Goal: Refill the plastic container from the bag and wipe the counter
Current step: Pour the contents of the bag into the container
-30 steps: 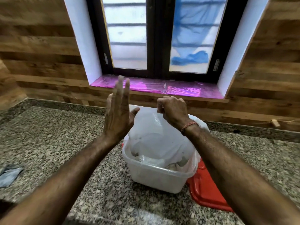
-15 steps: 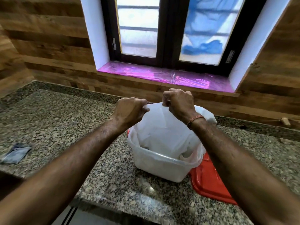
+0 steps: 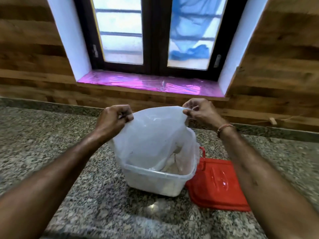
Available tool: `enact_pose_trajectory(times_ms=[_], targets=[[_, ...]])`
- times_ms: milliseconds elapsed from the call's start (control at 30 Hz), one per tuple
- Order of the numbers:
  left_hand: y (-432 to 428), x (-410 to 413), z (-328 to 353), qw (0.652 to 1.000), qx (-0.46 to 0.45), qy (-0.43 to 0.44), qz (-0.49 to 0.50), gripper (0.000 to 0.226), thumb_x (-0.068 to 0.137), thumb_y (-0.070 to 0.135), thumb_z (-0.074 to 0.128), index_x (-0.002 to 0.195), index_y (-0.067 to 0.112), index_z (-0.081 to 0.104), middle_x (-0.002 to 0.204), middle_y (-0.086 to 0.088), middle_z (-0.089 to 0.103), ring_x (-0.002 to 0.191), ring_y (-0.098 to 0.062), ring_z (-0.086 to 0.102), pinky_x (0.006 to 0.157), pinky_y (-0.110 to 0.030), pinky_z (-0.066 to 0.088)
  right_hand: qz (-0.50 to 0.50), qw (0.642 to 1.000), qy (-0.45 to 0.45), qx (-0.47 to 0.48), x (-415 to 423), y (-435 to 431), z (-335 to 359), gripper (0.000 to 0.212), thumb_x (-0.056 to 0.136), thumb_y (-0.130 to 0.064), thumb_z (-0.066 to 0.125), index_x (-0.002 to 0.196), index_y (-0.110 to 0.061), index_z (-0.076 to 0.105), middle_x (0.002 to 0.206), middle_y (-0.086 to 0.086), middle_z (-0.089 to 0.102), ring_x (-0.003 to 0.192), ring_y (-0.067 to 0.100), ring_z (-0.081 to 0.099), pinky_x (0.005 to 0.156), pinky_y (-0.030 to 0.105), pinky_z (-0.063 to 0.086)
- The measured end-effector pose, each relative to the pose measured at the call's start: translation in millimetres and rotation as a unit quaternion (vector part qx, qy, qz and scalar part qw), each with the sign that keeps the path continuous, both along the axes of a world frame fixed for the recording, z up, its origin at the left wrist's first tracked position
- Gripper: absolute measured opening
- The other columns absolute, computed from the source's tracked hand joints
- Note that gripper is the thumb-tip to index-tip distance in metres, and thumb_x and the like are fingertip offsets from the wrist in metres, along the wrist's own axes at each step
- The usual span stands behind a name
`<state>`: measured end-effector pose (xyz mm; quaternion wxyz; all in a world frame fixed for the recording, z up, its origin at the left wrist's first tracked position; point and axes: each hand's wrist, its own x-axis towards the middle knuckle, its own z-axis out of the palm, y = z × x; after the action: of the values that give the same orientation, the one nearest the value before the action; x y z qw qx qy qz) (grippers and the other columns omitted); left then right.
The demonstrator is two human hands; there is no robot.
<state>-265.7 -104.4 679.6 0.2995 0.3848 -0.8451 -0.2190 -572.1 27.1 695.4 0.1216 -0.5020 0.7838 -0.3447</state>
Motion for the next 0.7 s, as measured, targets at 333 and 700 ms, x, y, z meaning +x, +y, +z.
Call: enact_pose_trajectory(times_ms=[333, 700], targets=[[-9, -6, 1, 0.999, -0.010, -0.040, -0.016, 0.022, 0.086, 0.014, 0.072, 0.074, 0.031, 0.064, 0.078, 0.006, 0.071, 0.080, -0.016, 0.067, 0.071, -0.033, 0.051, -0.017, 0.997, -0.025, -0.077, -19, 18, -28, 0.014, 0.082, -0.013, 0.078, 0.071, -0.019, 0.071, 0.065, -0.001, 0.069, 0.054, -0.004, 0.059, 0.055, 0.024, 0.054], [43, -142, 55, 0.987, -0.108, -0.107, -0.059, 0.061, 0.080, 0.074, 0.060, 0.121, 0.030, 0.069, 0.121, 0.003, 0.072, 0.110, -0.022, 0.066, 0.090, -0.041, 0.052, 0.053, 0.963, 0.219, -0.150, 0, -11, 25, 0.023, 0.077, -0.018, 0.080, 0.074, -0.022, 0.058, 0.070, -0.009, 0.056, 0.066, 0.011, 0.056, 0.055, 0.027, 0.043]])
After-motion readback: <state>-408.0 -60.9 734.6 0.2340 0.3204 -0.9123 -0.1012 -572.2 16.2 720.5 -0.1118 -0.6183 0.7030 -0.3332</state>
